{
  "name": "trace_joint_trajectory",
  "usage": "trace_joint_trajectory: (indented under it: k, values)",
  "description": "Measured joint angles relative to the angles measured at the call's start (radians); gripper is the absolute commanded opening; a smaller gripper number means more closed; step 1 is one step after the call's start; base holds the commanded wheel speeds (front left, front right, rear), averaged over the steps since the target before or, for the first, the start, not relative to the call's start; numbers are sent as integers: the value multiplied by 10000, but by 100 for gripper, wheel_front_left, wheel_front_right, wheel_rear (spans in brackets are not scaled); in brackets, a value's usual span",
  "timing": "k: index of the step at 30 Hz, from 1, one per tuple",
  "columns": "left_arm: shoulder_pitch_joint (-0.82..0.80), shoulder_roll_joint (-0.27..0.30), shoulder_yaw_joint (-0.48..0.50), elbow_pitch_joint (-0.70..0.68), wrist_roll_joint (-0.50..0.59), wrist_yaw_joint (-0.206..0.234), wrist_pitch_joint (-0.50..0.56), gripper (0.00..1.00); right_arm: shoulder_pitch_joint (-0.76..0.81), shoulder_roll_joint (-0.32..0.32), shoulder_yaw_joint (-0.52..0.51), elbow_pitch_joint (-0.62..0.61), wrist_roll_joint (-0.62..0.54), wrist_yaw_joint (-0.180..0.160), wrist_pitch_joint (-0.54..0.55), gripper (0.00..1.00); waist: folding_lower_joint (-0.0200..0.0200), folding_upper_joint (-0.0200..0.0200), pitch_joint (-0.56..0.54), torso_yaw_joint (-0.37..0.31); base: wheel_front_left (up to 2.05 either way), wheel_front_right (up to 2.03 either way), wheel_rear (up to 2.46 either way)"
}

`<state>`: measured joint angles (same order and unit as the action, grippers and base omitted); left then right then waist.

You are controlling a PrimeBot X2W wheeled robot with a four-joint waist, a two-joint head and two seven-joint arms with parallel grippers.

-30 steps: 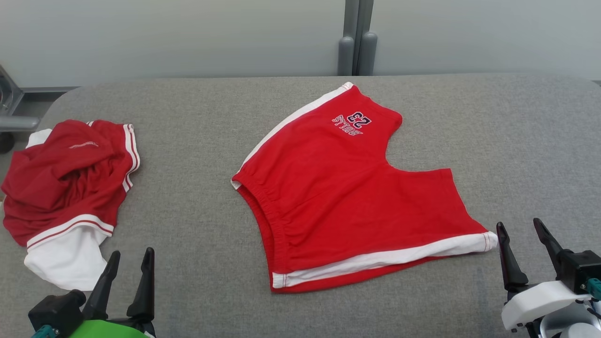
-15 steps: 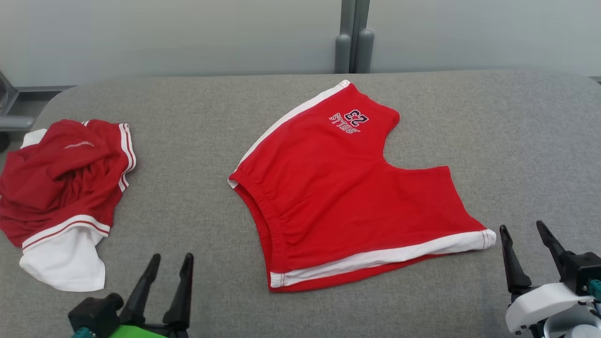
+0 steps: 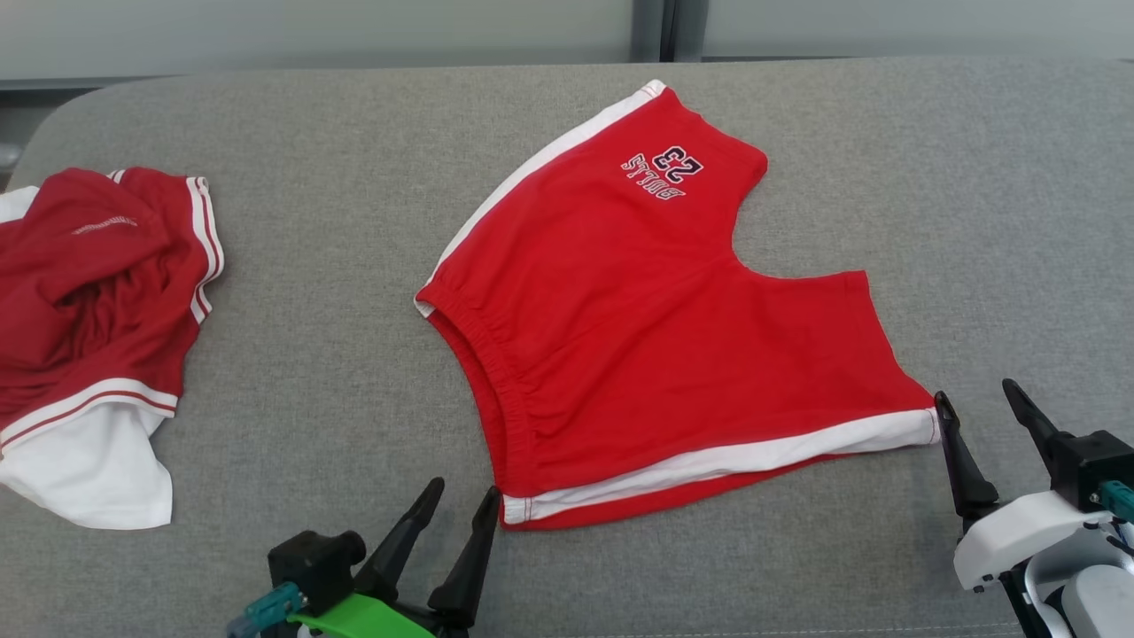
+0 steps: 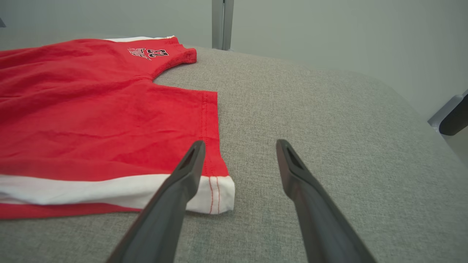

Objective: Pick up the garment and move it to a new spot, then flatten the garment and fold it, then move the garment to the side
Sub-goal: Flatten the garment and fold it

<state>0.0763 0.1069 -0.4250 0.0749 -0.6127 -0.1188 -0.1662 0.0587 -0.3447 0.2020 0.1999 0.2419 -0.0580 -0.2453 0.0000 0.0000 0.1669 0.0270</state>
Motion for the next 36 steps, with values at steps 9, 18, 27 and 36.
trace_joint_trajectory:
  k: [9, 18, 27, 36]
  values:
    - [-451, -25, -660, 232, -422, -58, 616, 100, -296, 157, 345, 771, -40, 316, 100, 100, 0, 0, 624, 35, 0, 0, 0]
    - [-681, -2, -813, 458, -621, -58, 838, 100, -563, 349, 537, 1250, -36, 493, 98, 100, 1, 0, 736, 61, 0, 0, 0]
    - [-771, 52, -1227, 575, -1014, -58, 1035, 100, -735, 416, 543, 1684, -2, 593, 96, 100, 1, 0, 751, 0, 0, 0, 0]
    - [-828, 79, -1319, 738, -1239, -58, 1020, 43, -755, 462, 470, 1918, 46, 671, 82, 100, 0, 0, 753, -131, 0, 0, 0]
